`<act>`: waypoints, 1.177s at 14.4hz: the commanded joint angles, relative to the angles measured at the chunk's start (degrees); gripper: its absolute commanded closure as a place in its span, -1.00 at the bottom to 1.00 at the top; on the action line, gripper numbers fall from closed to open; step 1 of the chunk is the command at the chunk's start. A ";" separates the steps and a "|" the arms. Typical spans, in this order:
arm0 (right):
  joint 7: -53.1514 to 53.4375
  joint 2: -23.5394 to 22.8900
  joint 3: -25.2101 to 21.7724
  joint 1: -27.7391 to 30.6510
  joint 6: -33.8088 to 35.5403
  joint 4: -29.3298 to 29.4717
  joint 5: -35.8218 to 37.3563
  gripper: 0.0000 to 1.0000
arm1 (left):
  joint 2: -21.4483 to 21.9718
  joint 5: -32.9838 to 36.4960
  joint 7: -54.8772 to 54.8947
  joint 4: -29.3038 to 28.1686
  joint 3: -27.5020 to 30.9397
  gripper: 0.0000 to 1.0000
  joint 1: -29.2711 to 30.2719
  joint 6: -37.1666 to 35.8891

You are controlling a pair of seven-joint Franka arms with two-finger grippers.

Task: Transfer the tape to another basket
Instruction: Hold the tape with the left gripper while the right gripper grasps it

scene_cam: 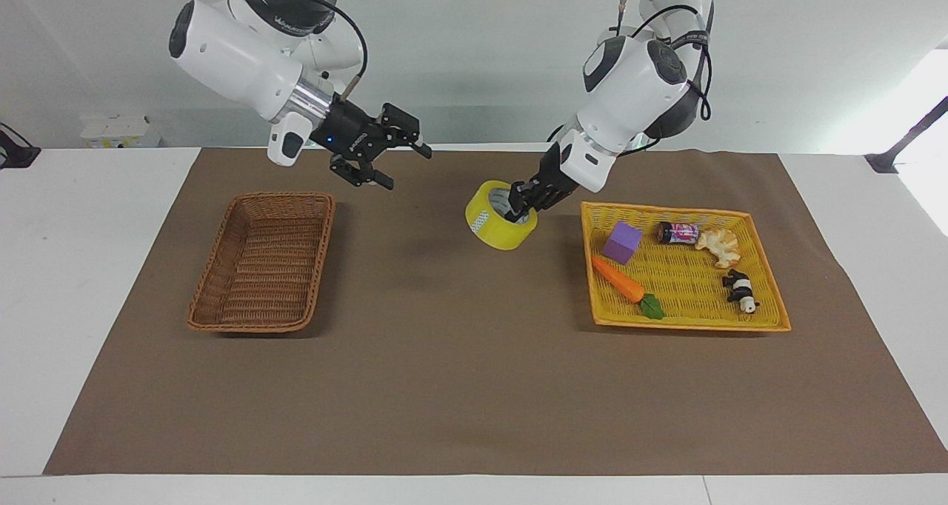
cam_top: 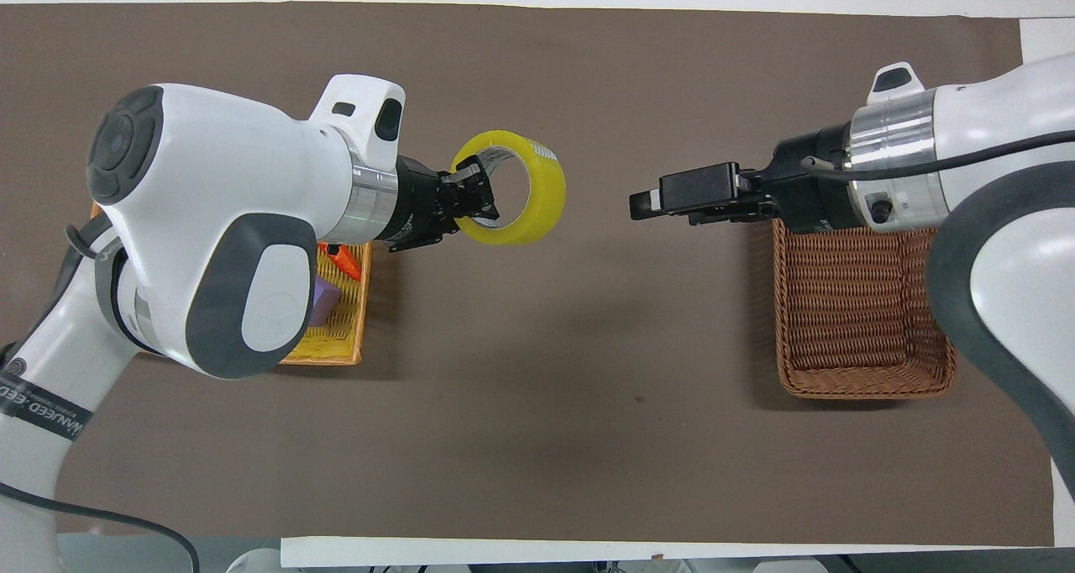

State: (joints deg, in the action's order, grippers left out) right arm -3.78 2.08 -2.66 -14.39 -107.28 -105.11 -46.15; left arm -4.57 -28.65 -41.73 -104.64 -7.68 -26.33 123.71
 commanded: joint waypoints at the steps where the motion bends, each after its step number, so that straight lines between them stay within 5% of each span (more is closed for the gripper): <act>1: -1.05 -1.37 -0.24 -1.25 -3.54 -0.80 -3.14 -1.00 | 0.17 -0.79 0.33 0.93 0.82 1.00 -0.83 -0.14; 6: 0.61 -3.58 -0.24 -5.82 -12.85 -0.71 -7.28 -1.00 | 0.26 -0.70 0.33 0.75 0.82 1.00 -0.92 -0.40; 17: 0.62 -5.95 -0.24 -9.78 -17.26 -1.06 -7.29 -1.00 | 0.44 -0.61 0.25 0.31 0.73 1.00 -1.36 -0.84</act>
State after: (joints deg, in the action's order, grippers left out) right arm -2.34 -3.83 -2.78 -23.10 -123.09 -105.55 -52.57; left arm -4.57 -28.65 -41.72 -104.63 -7.72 -26.76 123.56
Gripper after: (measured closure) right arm 0.000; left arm 0.789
